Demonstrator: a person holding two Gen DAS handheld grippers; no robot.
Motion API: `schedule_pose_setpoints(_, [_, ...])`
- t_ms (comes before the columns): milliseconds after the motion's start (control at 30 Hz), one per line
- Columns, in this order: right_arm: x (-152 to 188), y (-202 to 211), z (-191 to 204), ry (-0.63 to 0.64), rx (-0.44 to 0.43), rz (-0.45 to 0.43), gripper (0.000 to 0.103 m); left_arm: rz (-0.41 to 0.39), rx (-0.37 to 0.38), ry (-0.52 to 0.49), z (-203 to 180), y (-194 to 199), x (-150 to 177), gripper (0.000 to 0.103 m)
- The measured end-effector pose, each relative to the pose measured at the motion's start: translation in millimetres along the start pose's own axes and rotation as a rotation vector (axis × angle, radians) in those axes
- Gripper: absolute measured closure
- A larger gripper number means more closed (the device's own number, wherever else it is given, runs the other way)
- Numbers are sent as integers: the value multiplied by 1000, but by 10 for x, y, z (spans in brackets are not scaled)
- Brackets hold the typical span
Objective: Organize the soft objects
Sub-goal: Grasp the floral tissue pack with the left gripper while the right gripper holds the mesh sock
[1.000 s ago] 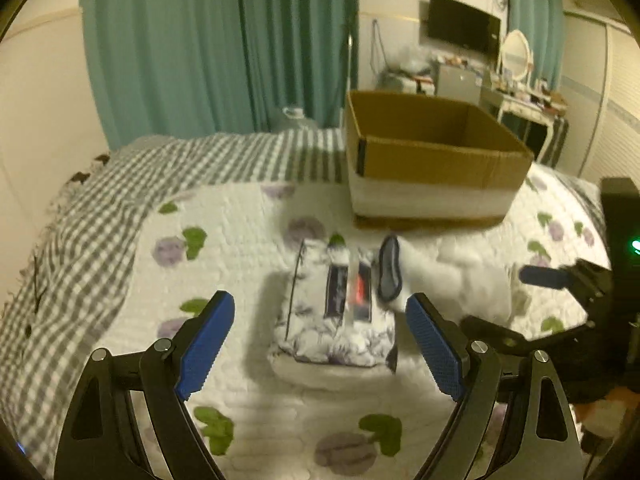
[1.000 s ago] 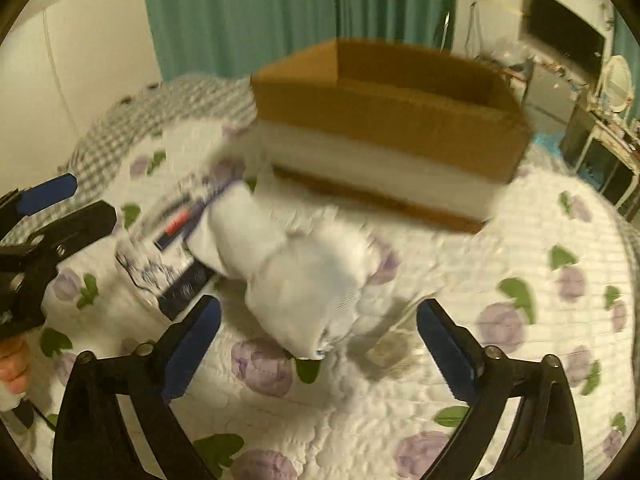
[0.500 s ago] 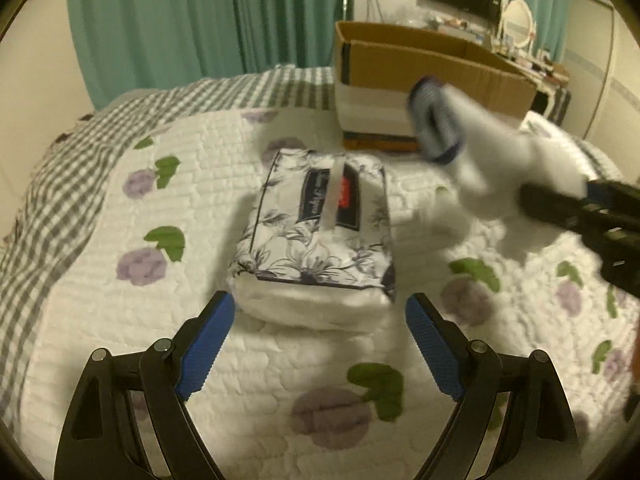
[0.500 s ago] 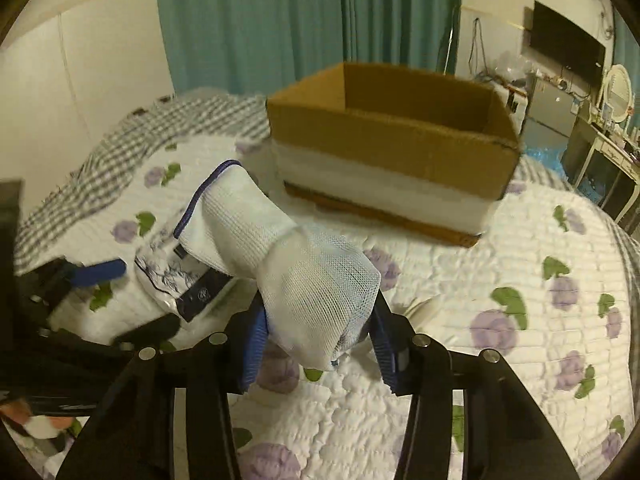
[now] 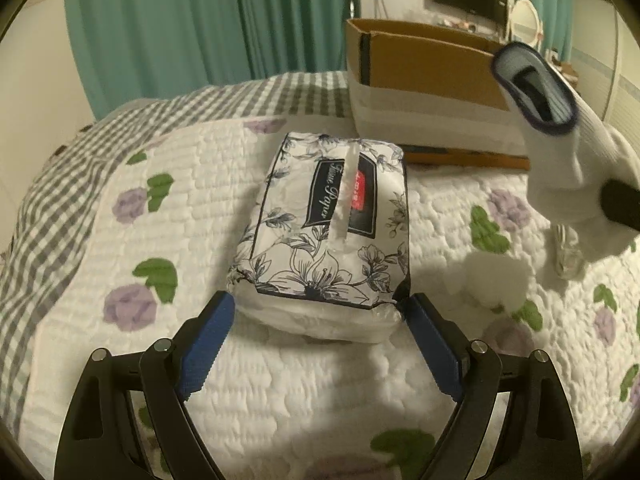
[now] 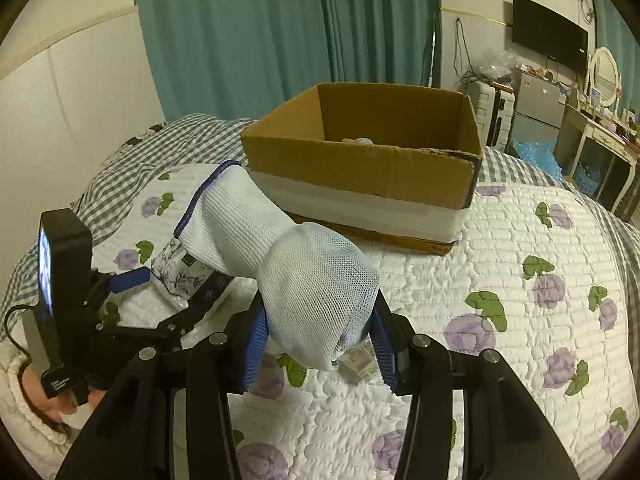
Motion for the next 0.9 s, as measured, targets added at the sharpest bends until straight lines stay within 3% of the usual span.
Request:
schedule_pose_setpoints(167, [20, -30, -11, -4, 8, 10, 56, -11, 23, 5, 0, -89, -36, 17])
schedule_pose_setpoints(400, [33, -32, -14, 1, 11, 11, 56, -24, 51, 16, -6, -84, -54, 43])
schedule_pose_setpoints(567, [26, -18, -30, -5, 5, 8, 56, -49, 92, 63, 24, 25, -72, 55])
schedule_pose_setpoints(900, [-131, 193, -57, -31, -26, -46, 56, -230, 67, 85, 131, 844, -263, 59])
Point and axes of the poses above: each gripper's, at about its wrist camera, not at the fingertips, and y roughly against the way its jaws point, z to its left, x to its underside, the point moved 7 cm from there along -y, roughly the way its jaws point, and after that the axes turned 15 degrees about -y, right-handed, at the moved point
